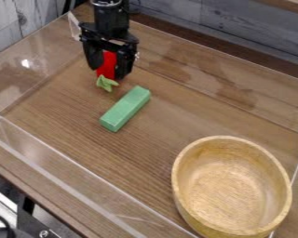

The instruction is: Move the red object to the right side of the table

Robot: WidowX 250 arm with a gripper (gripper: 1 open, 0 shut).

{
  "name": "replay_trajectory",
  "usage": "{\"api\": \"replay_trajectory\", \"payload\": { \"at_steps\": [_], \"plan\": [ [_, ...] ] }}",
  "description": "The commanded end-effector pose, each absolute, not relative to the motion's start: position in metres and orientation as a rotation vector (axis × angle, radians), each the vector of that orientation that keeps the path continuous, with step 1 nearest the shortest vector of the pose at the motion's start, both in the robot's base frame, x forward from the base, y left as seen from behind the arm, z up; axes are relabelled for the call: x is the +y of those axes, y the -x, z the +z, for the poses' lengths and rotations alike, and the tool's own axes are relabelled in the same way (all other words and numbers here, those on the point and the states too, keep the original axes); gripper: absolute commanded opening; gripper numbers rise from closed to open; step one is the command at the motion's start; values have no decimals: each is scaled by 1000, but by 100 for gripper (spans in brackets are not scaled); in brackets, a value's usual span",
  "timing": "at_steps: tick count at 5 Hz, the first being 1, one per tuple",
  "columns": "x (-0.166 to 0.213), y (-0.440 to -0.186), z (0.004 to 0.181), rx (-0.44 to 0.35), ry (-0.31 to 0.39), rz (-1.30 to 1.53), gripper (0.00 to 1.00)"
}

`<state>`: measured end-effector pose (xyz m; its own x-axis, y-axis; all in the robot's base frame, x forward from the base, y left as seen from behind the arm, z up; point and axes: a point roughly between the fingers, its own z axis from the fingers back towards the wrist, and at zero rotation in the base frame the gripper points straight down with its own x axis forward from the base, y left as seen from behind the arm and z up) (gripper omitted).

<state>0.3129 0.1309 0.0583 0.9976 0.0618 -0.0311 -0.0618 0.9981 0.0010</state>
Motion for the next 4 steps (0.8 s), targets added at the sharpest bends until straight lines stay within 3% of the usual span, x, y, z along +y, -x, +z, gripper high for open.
{"api": "replay_trajectory", "payload": {
  "at_steps": [1, 4],
  "plan": [
    [142, -325, 74, -32, -25, 80, 100],
    [145, -330, 74, -39, -11, 109, 100]
  ]
}}
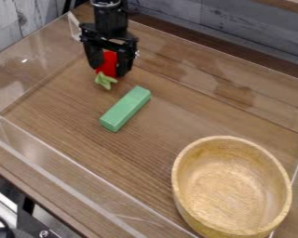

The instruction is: Move the red object to the right side of the table

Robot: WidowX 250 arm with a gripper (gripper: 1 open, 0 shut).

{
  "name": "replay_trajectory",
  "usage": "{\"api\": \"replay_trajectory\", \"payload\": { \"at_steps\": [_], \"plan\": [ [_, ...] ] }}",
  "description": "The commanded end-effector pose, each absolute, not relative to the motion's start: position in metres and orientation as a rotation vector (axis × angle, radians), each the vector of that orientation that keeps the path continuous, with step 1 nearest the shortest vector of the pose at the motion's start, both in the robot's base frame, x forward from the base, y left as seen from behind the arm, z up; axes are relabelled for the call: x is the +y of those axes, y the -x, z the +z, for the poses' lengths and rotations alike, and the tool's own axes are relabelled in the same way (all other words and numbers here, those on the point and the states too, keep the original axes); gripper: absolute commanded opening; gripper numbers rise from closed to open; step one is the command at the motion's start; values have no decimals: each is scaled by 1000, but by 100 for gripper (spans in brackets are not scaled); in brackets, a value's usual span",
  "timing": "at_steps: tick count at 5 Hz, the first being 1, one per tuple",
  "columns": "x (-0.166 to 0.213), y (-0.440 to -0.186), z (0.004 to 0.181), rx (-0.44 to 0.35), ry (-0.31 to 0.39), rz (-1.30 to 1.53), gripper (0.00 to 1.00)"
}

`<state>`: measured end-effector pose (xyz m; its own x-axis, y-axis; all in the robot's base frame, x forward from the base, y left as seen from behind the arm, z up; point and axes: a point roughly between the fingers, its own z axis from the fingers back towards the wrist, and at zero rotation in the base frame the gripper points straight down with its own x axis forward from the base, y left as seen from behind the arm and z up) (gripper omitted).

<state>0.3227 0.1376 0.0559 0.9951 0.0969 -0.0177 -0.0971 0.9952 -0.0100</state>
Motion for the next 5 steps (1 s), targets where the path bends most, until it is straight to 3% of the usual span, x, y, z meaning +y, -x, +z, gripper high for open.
{"api": "replay_trajectory", "payload": {
  "at_steps": [1, 5],
  "plan": [
    [146, -332, 72, -37, -8, 117, 100],
    [147, -333, 72, -29, 9, 145, 100]
  ]
}}
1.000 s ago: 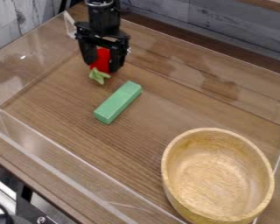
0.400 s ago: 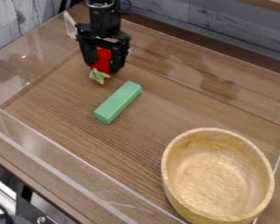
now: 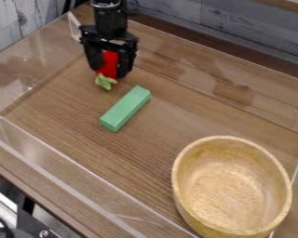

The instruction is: Move the red object to the right side of the table

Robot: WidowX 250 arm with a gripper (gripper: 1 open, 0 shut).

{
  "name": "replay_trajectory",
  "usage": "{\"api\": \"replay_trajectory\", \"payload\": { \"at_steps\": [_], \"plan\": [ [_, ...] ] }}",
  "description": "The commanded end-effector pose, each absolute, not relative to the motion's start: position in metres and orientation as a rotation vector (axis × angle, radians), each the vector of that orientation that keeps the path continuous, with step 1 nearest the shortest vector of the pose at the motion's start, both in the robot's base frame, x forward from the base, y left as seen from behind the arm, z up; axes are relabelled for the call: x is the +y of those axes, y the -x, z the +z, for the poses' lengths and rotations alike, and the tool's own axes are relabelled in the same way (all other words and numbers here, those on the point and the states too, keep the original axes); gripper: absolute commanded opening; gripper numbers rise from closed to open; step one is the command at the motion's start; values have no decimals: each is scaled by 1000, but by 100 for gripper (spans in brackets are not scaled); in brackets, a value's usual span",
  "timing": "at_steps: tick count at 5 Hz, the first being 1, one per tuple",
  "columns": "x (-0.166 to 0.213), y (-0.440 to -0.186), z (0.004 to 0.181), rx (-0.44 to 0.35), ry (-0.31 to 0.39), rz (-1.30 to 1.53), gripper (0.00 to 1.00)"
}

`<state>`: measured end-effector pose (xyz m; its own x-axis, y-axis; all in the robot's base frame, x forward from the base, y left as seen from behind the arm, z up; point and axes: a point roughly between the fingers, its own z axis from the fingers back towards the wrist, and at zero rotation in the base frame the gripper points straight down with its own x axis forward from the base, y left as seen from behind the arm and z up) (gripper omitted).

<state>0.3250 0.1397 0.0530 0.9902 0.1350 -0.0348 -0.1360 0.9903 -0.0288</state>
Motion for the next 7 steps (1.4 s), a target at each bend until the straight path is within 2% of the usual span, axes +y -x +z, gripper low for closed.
{"api": "replay_trajectory", "payload": {
  "at_steps": [1, 2, 3, 5, 7],
  "plan": [
    [147, -334, 73, -30, 14, 151, 100],
    [147, -335, 68, -22, 12, 155, 0],
    [146, -335, 72, -26, 16, 159, 0],
    [139, -337, 99, -55, 42, 163, 0],
    [108, -342, 149, -111, 94, 124, 0]
  ]
}}
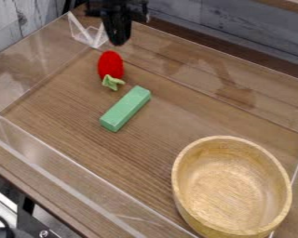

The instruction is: Move the red object to the right side of the table

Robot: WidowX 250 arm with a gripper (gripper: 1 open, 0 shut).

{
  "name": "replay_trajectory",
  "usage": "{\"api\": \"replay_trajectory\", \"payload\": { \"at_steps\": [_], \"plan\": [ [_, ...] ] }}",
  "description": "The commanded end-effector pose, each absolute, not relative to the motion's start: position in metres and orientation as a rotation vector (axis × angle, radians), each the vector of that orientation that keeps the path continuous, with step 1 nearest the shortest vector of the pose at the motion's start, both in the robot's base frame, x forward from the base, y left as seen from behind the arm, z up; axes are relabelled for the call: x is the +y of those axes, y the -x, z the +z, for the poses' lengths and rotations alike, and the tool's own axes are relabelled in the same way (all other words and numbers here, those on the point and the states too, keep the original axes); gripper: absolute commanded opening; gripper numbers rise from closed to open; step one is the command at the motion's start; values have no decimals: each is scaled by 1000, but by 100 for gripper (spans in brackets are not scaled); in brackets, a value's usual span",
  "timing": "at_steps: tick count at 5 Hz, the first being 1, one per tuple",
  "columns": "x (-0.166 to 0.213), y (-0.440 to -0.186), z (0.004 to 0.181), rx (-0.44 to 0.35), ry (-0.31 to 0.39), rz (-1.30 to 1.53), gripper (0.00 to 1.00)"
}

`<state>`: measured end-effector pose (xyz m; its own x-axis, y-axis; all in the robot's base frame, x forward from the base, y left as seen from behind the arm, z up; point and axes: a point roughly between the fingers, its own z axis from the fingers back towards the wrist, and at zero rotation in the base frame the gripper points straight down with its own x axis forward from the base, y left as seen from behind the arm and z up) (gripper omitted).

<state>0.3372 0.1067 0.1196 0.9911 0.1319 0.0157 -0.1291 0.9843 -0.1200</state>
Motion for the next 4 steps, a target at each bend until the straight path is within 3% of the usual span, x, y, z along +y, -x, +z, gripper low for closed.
{"api": "replay_trajectory", "payload": {
  "at_steps": [1, 2, 4],
  "plan": [
    [82, -340, 158, -112, 118, 69, 0],
    [51, -339, 159, -96, 133, -2, 0],
    [113, -357, 148, -113, 111, 105, 0]
  ]
}}
